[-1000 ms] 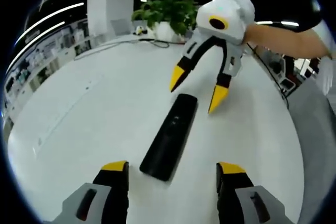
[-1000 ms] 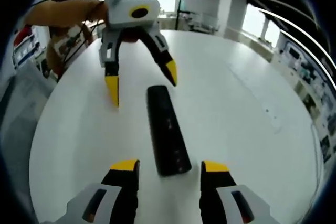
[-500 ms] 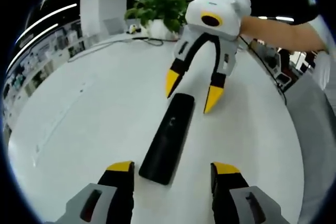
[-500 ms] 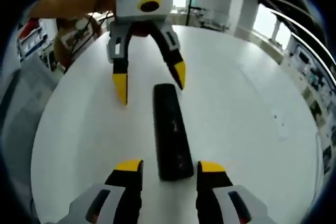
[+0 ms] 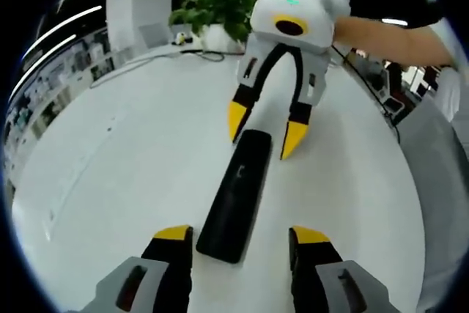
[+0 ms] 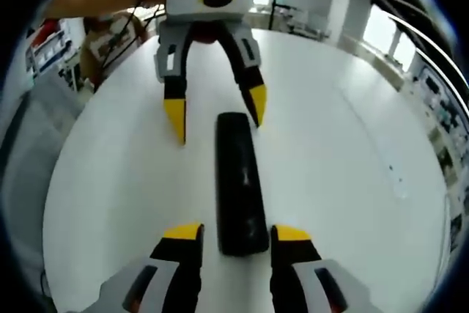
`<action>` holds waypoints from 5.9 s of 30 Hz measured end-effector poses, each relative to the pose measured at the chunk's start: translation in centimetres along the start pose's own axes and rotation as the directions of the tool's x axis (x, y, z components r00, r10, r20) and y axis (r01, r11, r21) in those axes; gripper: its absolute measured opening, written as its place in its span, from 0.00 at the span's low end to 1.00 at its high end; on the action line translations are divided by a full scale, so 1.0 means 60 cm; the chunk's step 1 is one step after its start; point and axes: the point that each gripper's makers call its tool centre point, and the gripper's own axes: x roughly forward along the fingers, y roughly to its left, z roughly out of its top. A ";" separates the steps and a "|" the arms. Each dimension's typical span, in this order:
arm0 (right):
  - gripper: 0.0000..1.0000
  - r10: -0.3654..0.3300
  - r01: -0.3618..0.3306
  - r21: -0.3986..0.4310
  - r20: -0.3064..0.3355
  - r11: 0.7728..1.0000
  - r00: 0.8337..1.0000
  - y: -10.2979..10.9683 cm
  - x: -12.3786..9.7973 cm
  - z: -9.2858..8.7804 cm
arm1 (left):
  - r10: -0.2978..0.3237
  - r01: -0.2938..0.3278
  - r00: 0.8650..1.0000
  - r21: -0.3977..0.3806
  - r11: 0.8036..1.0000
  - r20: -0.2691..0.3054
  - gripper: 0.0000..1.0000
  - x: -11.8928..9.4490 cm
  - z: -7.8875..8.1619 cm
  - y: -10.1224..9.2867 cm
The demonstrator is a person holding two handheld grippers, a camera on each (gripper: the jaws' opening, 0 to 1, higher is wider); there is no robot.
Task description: Press the specified remote control buttons in sequence, fully releasing each button before pressing the next.
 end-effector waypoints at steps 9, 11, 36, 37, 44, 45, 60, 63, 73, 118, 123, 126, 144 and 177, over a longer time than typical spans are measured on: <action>0.28 0.022 -0.022 -0.011 -0.016 1.000 1.000 -0.001 0.001 -0.001 | -0.001 0.001 1.000 0.015 1.000 -0.021 0.42 0.001 -0.002 0.005; 0.27 0.023 -0.023 -0.011 -0.018 1.000 1.000 -0.001 0.001 0.000 | -0.003 0.003 1.000 0.019 1.000 -0.028 0.39 0.000 -0.003 0.005; 0.21 0.030 -0.031 -0.044 -0.037 0.999 0.999 -0.001 0.005 0.004 | 0.006 0.002 0.997 0.097 0.995 -0.080 0.26 0.003 -0.005 0.018; 0.21 0.029 -0.031 -0.043 -0.035 0.999 0.999 -0.001 0.005 0.004 | 0.005 0.002 0.997 0.096 0.995 -0.077 0.26 0.003 -0.005 0.018; 0.20 0.027 -0.029 -0.046 -0.035 0.999 0.999 -0.001 0.004 0.004 | -0.001 0.008 0.998 0.125 0.992 -0.059 0.24 0.002 -0.004 0.016; 0.20 0.025 -0.027 -0.049 -0.035 0.998 0.999 -0.002 0.004 0.004 | -0.002 0.009 0.998 0.128 0.992 -0.057 0.24 0.002 -0.004 0.016; 0.19 0.001 -0.004 -0.076 -0.042 0.997 0.999 0.000 0.002 0.004 | 0.013 -0.006 0.999 0.134 0.991 -0.050 0.24 0.002 -0.003 0.014; 0.19 -0.003 -0.001 -0.086 -0.046 0.996 0.999 0.000 0.003 0.005 | 0.014 -0.007 0.999 0.130 0.991 -0.050 0.24 0.001 -0.005 0.012; 0.19 -0.008 0.004 -0.096 -0.043 0.995 0.999 0.012 -0.006 0.012 | 0.020 -0.014 0.999 0.120 0.993 -0.044 0.24 -0.010 -0.004 -0.004; 0.19 0.014 -0.015 -0.062 -0.024 0.998 1.000 0.206 -0.031 -0.008 | -0.012 0.021 0.996 0.102 0.995 -0.091 0.24 -0.025 -0.035 -0.192; 0.19 0.018 -0.020 -0.064 -0.028 0.998 0.999 0.211 -0.030 -0.011 | -0.017 0.026 0.996 0.099 0.995 -0.093 0.24 -0.024 -0.037 -0.200; 0.19 0.019 -0.020 -0.065 -0.028 0.998 0.999 0.213 -0.030 -0.010 | -0.017 0.026 0.995 0.094 0.995 -0.095 0.24 -0.024 -0.039 -0.201; 0.19 0.029 -0.031 -0.059 -0.035 0.998 0.999 0.218 -0.022 -0.016 | -0.023 0.034 0.994 0.101 0.994 -0.108 0.24 -0.017 -0.047 -0.206; 0.19 0.034 -0.036 -0.050 -0.033 0.998 0.999 0.222 -0.018 -0.018 | -0.017 0.022 0.999 0.168 0.986 -0.034 0.25 -0.018 -0.049 -0.206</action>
